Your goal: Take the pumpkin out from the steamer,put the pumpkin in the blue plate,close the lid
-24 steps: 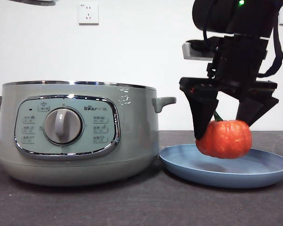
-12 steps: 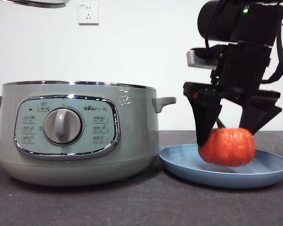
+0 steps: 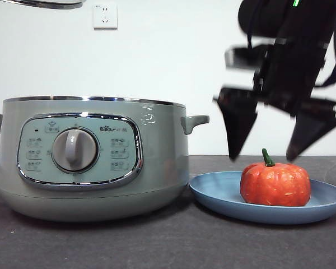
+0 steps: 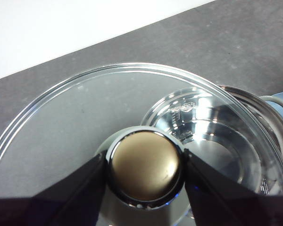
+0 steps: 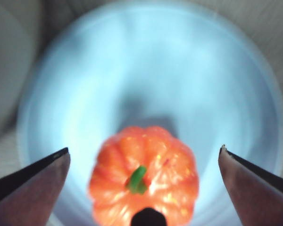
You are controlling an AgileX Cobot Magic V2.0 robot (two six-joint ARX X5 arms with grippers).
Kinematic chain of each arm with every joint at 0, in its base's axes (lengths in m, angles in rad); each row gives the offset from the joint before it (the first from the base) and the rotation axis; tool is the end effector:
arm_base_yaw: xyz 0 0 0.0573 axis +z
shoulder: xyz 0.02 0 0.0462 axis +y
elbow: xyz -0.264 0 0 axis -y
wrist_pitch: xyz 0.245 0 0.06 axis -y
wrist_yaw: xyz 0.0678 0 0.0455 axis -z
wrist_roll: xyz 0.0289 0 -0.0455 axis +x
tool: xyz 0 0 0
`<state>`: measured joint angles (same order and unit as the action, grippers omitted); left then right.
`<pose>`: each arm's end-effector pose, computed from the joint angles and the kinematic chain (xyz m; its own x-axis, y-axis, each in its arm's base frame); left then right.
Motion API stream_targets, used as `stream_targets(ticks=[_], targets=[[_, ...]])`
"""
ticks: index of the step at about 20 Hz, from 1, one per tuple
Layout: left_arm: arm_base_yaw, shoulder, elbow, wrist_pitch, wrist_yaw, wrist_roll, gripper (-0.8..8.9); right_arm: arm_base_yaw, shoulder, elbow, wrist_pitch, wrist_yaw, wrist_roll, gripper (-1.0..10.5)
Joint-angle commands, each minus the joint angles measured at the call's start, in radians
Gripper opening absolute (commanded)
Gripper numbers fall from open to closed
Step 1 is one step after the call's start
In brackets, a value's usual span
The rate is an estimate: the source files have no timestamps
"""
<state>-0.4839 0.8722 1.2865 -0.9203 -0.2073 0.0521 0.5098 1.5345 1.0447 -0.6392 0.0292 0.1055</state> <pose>0.1217 -0.0572 0.4126 0.8534 -0.2160 -0.4743 0.3179 0.9370 0.1452 0.2589 0.1438 0.2176 0.3873 0.1831 -0.9036 -0.3912 0.9201 0.0188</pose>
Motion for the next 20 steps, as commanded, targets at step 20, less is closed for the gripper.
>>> stream_targets(ticks=[20], targets=[[-0.002, 0.46, 0.013, 0.311, 0.294, 0.001, -0.09, -0.098, -0.615, -0.01, 0.0, 0.042, -0.002, 6.3]])
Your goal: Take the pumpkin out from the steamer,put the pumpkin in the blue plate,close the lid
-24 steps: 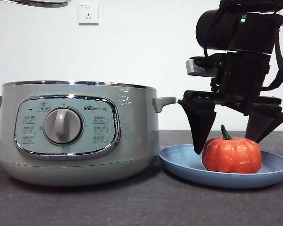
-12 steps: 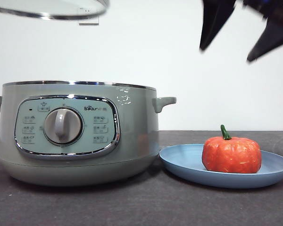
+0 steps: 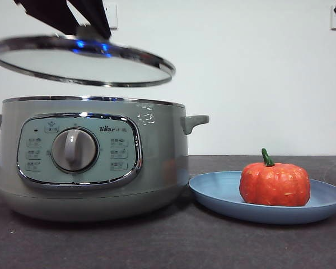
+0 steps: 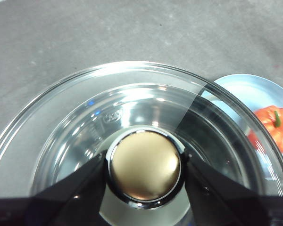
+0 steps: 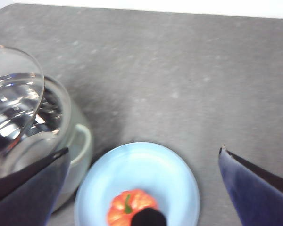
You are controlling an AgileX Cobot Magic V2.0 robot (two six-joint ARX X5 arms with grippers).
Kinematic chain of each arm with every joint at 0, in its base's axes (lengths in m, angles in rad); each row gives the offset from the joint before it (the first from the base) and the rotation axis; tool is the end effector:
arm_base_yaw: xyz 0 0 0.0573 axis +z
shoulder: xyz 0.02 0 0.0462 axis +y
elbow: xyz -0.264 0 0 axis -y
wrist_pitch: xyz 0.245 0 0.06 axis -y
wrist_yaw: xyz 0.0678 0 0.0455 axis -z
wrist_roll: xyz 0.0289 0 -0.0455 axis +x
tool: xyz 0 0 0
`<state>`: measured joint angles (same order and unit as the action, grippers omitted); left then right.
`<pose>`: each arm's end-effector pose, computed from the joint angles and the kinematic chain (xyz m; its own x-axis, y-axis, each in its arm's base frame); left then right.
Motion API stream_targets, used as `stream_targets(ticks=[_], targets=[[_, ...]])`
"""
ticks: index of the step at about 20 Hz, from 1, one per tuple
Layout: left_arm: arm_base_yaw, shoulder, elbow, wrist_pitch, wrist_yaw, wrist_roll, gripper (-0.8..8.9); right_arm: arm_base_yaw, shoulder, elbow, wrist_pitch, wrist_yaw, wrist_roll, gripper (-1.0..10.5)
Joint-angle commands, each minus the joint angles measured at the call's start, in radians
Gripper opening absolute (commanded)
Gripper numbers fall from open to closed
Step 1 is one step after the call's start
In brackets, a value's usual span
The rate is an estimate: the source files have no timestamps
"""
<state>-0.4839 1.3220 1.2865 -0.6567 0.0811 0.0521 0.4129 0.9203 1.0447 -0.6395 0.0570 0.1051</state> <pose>0.2435 -0.1306 0.3490 0.6415 -0.4287 -0.6361 0.5476 0.8366 -0.0115 0.1654 0.0707 0.3559 0.8187 0.2965 -0.4918 -0.3059 0.9499 0.0634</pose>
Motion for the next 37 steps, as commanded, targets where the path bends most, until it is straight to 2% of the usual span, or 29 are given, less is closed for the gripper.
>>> stream_targets(ticks=[1, 9, 14, 24, 30, 32, 35, 37], targets=[[-0.002, 0.027, 0.013, 0.05, 0.006, 0.001, -0.09, -0.001, -0.001, -0.01, -0.001, 0.025, -0.002, 6.3], [-0.002, 0.098, 0.013, 0.03, 0.055, 0.001, -0.09, -0.001, 0.0, -0.01, 0.0, 0.028, -0.002, 6.3], [-0.001, 0.1, 0.013, -0.025, 0.05, 0.005, -0.09, -0.001, 0.0, -0.01, 0.003, 0.028, -0.002, 6.3], [-0.002, 0.102, 0.01, -0.002, 0.05, 0.031, 0.11, -0.001, 0.0, -0.01, 0.003, 0.028, -0.002, 6.3], [-0.002, 0.102, 0.008, -0.002, 0.05, 0.031, 1.83, -0.001, -0.001, -0.01, 0.003, 0.027, -0.001, 6.3], [-0.002, 0.102, 0.008, -0.003, 0.05, 0.031, 2.74, -0.001, -0.001, -0.01, 0.002, 0.027, -0.001, 6.3], [-0.003, 0.102, 0.008, -0.013, 0.054, 0.031, 3.04, -0.001, -0.001, -0.01, 0.002, 0.027, -0.001, 6.3], [-0.01, 0.102, 0.0, -0.01, 0.053, 0.031, 4.21, -0.001, -0.001, -0.01, 0.002, 0.027, -0.001, 6.3]])
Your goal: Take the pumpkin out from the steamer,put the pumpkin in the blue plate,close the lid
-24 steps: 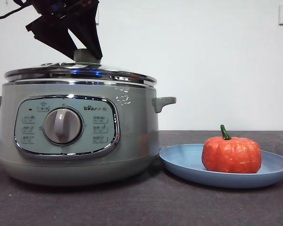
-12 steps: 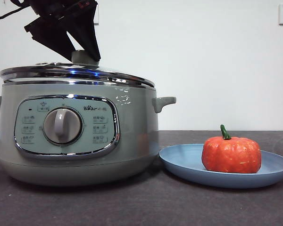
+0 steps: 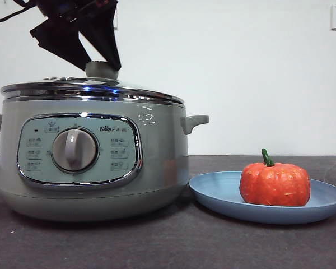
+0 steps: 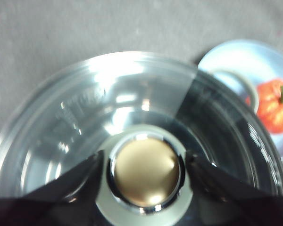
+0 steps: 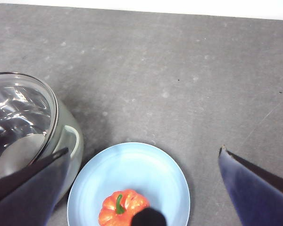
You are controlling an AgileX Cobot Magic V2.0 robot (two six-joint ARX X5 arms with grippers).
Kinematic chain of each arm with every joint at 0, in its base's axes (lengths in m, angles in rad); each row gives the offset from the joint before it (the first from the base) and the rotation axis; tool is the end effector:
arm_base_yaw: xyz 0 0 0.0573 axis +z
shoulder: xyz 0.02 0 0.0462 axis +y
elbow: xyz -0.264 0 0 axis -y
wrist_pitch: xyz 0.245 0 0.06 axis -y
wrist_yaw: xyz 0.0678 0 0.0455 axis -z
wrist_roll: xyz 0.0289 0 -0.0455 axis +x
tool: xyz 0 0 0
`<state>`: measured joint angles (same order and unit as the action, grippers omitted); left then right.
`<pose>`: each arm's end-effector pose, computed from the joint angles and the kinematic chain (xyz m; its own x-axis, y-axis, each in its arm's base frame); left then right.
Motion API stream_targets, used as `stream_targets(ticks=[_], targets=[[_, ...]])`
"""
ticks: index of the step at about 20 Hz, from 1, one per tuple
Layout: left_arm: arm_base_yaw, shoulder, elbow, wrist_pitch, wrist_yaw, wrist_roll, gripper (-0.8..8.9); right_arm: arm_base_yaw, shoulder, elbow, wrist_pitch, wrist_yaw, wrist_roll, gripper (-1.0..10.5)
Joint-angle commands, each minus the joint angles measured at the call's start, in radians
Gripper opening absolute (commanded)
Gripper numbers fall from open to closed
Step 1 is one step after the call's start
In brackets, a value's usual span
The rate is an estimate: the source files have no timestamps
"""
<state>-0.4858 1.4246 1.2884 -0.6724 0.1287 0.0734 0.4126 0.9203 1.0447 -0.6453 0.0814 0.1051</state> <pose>0.2627 -0.1429 0.3211 0.5456 -0.4332 -0.7173 0.5869 0.8086 -0.0419 0.1655 0.0699 0.3554 0.8246 0.2722 -0.4960 -0.2854 0.9571 0.0508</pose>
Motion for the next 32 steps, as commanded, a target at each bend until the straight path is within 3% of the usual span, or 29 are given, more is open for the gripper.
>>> stream_targets(ticks=[1, 6, 11, 12, 13, 15, 17, 18, 24, 27, 32], targets=[[-0.009, 0.0, -0.006, 0.005, 0.005, 0.009, 4.25, 0.0, -0.001, -0.01, 0.006, 0.002, 0.0, 6.3], [-0.011, -0.017, -0.006, 0.003, 0.004, 0.001, 4.27, 0.0, -0.001, -0.01, -0.013, 0.002, 0.002, 6.3], [-0.013, -0.174, -0.007, -0.072, 0.003, -0.002, 4.26, 0.0, -0.001, -0.01, -0.018, 0.001, -0.006, 6.0], [-0.012, -0.21, -0.007, -0.094, -0.001, -0.002, 4.02, 0.0, -0.001, -0.01, -0.018, -0.001, -0.016, 5.3], [-0.01, -0.241, -0.006, -0.117, -0.024, -0.002, 3.16, 0.0, -0.001, -0.01, -0.019, 0.0, -0.017, 4.6], [-0.01, -0.295, -0.007, -0.162, -0.113, -0.002, 0.31, 0.0, -0.005, -0.01, -0.018, 0.0, -0.023, 2.4], [-0.01, -0.345, -0.012, -0.192, -0.166, -0.002, -0.09, 0.0, -0.02, -0.015, -0.005, 0.0, -0.049, 0.1], [-0.01, -0.378, -0.032, -0.177, -0.179, -0.005, -0.09, 0.001, -0.038, -0.028, 0.017, 0.0, -0.055, -0.2], [-0.011, -0.717, -0.422, 0.138, -0.26, -0.07, -0.09, 0.002, -0.25, -0.29, 0.278, -0.001, -0.053, -0.2], [-0.011, -0.898, -0.584, 0.177, -0.309, -0.134, -0.08, 0.002, -0.343, -0.412, 0.32, 0.003, -0.051, -0.2], [-0.011, -0.993, -0.632, 0.148, -0.312, -0.14, -0.06, 0.001, -0.359, -0.446, 0.325, 0.003, -0.047, -0.2]])
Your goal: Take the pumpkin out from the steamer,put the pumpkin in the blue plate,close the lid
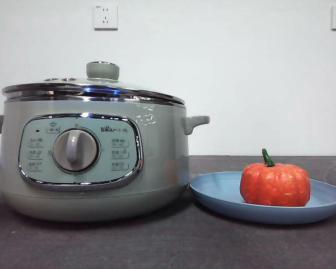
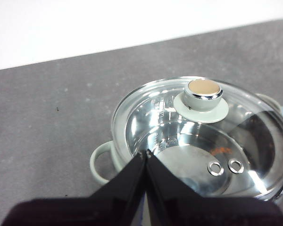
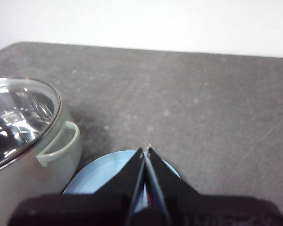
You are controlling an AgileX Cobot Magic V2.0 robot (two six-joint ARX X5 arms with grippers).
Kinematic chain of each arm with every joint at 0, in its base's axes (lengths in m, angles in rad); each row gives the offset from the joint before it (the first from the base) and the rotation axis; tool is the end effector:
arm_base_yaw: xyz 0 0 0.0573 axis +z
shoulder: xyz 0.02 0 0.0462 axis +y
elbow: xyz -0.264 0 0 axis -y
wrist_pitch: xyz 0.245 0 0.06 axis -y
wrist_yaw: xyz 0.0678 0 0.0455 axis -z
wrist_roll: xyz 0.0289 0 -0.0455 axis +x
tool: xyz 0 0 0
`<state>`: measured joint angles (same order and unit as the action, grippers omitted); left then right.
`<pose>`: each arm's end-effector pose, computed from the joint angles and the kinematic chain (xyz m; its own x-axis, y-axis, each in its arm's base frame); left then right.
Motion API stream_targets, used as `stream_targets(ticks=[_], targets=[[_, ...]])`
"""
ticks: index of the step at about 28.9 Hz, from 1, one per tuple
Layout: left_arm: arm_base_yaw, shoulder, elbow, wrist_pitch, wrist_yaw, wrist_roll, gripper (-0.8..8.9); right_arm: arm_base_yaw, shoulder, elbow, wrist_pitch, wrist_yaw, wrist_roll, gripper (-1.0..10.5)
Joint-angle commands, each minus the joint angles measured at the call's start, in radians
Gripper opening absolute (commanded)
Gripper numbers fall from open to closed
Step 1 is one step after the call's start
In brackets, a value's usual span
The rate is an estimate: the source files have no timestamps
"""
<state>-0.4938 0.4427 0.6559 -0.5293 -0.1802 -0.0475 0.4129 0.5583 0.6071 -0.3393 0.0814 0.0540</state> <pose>0.0902 -0.0427 0.2972 0.9083 -0.2854 -0.3058 0.3030 0.9529 0.0105 0.1204 0.0502 0.2876 0.9073 0.3087 -0.2855 -0.3139 0.9490 0.0285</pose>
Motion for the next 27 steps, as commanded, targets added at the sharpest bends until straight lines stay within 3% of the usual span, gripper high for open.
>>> stream_targets(ticks=[1, 3, 20, 22, 27], targets=[[-0.003, -0.011, 0.0, 0.002, -0.003, -0.019, -0.03, 0.0, 0.006, -0.008, 0.018, 0.003, 0.016, -0.2], [-0.002, -0.009, 0.0, 0.001, -0.003, -0.019, -0.03, 0.0, 0.012, -0.008, 0.022, 0.003, 0.047, -0.2], [0.004, -0.032, 0.0, -0.029, -0.005, -0.003, -0.03, 0.0, 0.017, -0.007, -0.074, 0.003, 0.045, -0.2], [0.039, -0.081, 0.0, -0.068, -0.011, 0.061, -0.03, 0.0, 0.018, -0.007, -0.08, 0.003, 0.045, -0.2], [0.208, -0.247, -0.084, -0.015, 0.005, 0.068, -0.03, 0.0, 0.018, -0.007, -0.097, 0.003, 0.045, -0.2]])
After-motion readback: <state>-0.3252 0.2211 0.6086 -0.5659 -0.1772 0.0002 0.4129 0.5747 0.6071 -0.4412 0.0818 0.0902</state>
